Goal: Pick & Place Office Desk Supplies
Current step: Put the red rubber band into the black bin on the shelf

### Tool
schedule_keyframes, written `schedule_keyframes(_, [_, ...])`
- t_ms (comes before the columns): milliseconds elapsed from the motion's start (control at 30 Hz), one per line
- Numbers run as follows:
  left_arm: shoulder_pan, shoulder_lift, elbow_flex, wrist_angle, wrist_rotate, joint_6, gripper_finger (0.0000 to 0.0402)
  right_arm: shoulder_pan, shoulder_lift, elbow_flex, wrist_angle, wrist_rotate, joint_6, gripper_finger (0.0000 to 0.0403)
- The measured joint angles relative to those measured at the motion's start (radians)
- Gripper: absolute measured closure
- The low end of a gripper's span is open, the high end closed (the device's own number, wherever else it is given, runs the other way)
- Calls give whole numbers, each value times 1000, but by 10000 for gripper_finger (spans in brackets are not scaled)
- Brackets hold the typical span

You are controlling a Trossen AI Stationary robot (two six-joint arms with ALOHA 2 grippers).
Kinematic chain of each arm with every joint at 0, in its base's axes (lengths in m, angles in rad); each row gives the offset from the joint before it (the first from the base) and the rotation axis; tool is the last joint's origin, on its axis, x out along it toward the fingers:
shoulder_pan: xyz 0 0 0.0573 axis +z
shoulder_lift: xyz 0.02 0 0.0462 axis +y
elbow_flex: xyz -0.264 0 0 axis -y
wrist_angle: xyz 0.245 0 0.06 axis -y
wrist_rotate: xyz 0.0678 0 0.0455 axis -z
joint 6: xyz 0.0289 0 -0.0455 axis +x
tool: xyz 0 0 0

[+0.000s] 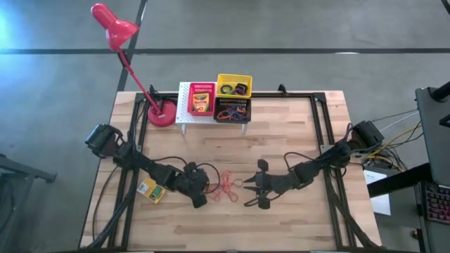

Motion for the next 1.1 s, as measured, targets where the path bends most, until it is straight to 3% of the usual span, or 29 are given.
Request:
schedule_keyframes(167, [-11, -54, 44, -6, -67, 44, 400, 0, 0, 0, 1, 0, 0, 312])
schedule_keyframes(567, [-59, -210, 166, -97, -397, 159, 401, -7, 1, 0, 3, 1, 1, 330])
schedule_keyframes(867, [5, -351, 269, -107, -431, 369, 401, -34, 1, -1, 9, 1, 4, 324])
schedule_keyframes(1100, [191, -361, 398, -107, -366, 576, 401, -42, 1, -1, 22, 1, 4, 331])
